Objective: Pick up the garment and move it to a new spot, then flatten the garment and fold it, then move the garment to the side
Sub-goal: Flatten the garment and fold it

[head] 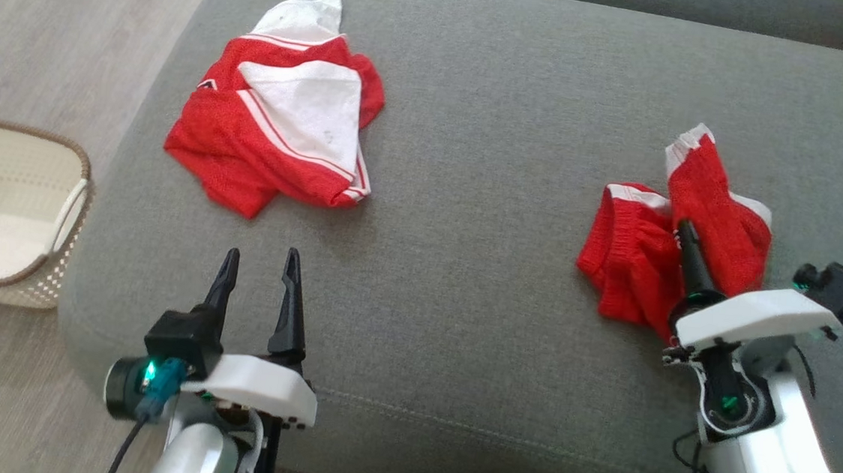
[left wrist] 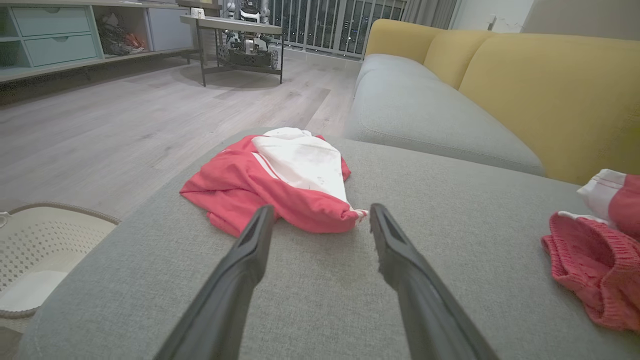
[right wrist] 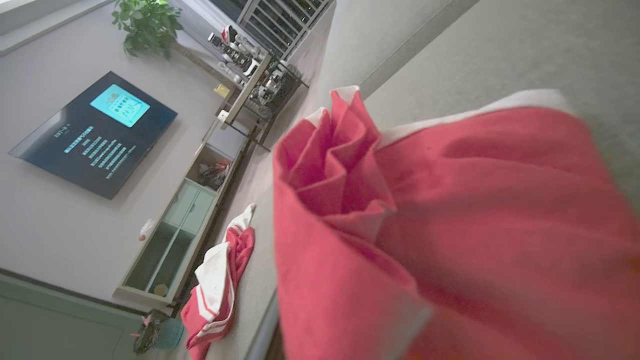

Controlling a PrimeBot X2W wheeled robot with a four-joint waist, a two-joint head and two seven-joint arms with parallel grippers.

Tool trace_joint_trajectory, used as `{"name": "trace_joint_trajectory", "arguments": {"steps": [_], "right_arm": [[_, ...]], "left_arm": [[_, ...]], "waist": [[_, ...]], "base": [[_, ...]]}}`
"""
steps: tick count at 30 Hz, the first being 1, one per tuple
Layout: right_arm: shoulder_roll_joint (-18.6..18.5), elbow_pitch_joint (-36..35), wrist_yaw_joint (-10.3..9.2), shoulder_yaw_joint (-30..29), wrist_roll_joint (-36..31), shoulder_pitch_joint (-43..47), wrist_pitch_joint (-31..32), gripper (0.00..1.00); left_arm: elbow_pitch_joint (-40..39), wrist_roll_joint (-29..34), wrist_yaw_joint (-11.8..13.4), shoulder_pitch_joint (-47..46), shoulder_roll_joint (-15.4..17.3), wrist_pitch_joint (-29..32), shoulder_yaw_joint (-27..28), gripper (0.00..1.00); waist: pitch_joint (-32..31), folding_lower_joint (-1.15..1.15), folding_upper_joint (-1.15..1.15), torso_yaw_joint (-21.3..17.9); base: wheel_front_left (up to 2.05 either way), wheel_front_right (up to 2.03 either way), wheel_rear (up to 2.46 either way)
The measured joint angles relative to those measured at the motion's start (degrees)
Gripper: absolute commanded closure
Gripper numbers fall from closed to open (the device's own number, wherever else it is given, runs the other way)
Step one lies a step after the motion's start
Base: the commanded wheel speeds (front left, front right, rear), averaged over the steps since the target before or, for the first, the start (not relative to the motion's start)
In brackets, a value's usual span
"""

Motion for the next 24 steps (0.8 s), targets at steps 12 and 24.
{"name": "trace_joint_trajectory", "arguments": {"steps": [12,24], "right_arm": [[-0.03,1.12,0.0,2.53,-1.97,1.15,-0.38,0.0],[-0.09,-1.13,0.0,10.22,-3.45,2.44,2.66,0.0]], "left_arm": [[0.41,0.0,0.05,0.81,0.0,0.0,-0.01,0.0],[0.57,0.0,0.04,0.86,0.01,0.0,-0.09,0.0]], "waist": [[0.29,0.0,0.0,1.73],[0.49,0.0,0.0,0.55]], "base": [[0.0,0.0,0.0],[0.0,0.0,0.0]]}}
